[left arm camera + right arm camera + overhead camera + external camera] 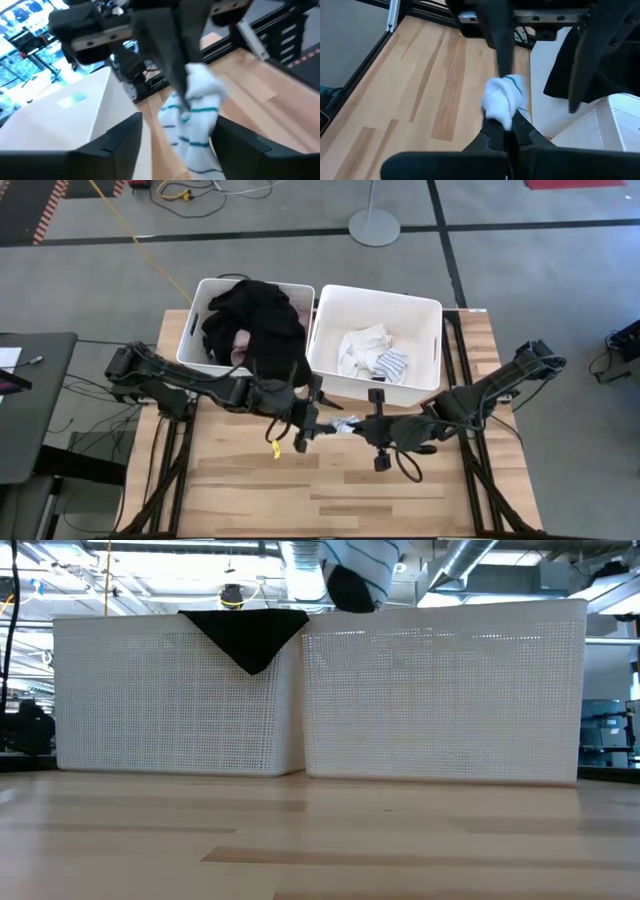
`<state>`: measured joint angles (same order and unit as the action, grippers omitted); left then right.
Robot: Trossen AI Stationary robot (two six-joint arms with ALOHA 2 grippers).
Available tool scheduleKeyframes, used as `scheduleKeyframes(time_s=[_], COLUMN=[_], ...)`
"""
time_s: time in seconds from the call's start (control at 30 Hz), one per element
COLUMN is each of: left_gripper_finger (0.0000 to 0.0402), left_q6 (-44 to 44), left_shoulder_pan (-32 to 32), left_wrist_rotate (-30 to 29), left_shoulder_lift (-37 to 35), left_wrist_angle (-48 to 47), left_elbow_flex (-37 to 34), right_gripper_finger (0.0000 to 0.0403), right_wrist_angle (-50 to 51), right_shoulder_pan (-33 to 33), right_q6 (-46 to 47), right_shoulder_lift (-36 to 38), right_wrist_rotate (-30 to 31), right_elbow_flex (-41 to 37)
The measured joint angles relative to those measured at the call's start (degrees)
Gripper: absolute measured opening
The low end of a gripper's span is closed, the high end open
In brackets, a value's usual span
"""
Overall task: Sort clothes
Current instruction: Put the white patterned sock into the right white laundry bin
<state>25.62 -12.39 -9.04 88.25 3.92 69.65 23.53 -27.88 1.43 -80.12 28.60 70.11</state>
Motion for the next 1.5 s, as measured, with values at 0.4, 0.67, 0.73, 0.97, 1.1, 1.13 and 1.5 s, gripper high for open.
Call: scheduleKeyframes(time_s=[0.4, 0.67, 0.73, 0.97, 1.1, 1.13, 1.5], left_gripper_finger=[0.002, 0.0003, 0.0002, 0.0001, 0.0001, 0.0001, 0.0001], left_q6=[4.9, 10.8, 12.3, 16.6, 17.5, 17.4, 8.9], left_shoulder_pan=[1.0, 1.0, 1.2, 4.6, 8.6, 9.9, 24.9], left_wrist_rotate=[0.2, -1.4, -2.2, -4.6, -4.2, -3.3, 12.9], left_shoulder_lift=[0.0, 0.0, 0.0, 0.0, 0.0, 0.0, 1.7], left_wrist_angle=[-3.3, -3.4, -3.5, -3.7, -3.7, -3.5, -1.2], left_elbow_flex=[0.0, 0.6, 1.4, 5.9, 9.2, 10.1, 16.9], right_gripper_finger=[0.0003, 0.0036, 0.0058, 0.0166, 0.0227, 0.0238, 0.0259], right_wrist_angle=[0.0, 0.3, 1.0, 5.6, 10.9, 12.3, 22.9], right_shoulder_pan=[0.5, 0.7, 0.3, -2.5, -4.4, -5.0, -10.8], right_q6=[-0.6, -0.4, -0.4, 2.0, 8.7, 10.9, 28.3], right_shoulder_lift=[0.0, 0.0, 0.0, 1.0, 2.4, 2.7, 1.2], right_wrist_rotate=[1.6, 3.3, 5.4, 13.7, 16.2, 16.4, 16.5], right_elbow_flex=[0.0, 0.0, 0.0, 0.0, 0.0, 0.0, -0.2])
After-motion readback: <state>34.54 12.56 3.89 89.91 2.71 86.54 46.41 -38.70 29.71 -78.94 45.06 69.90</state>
